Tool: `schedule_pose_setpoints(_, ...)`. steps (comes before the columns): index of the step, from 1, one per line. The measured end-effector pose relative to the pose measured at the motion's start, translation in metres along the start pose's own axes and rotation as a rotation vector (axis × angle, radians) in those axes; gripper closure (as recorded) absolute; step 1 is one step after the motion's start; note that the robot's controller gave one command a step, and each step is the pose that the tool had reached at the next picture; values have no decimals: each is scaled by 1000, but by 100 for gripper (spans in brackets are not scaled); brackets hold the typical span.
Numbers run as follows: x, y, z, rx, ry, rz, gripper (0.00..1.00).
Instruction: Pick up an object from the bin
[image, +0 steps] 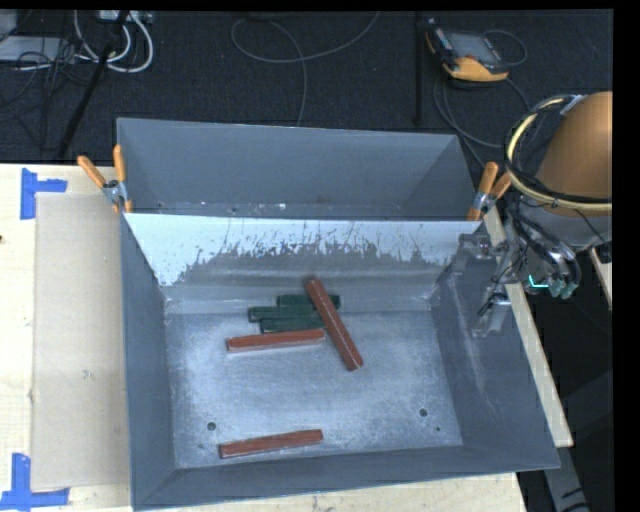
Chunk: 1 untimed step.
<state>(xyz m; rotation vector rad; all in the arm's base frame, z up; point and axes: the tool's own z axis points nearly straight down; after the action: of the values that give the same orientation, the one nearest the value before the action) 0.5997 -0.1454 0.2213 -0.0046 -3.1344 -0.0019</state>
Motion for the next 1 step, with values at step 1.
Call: schedule_pose_setpoints(1,16,53,103,-3,2,40,0)
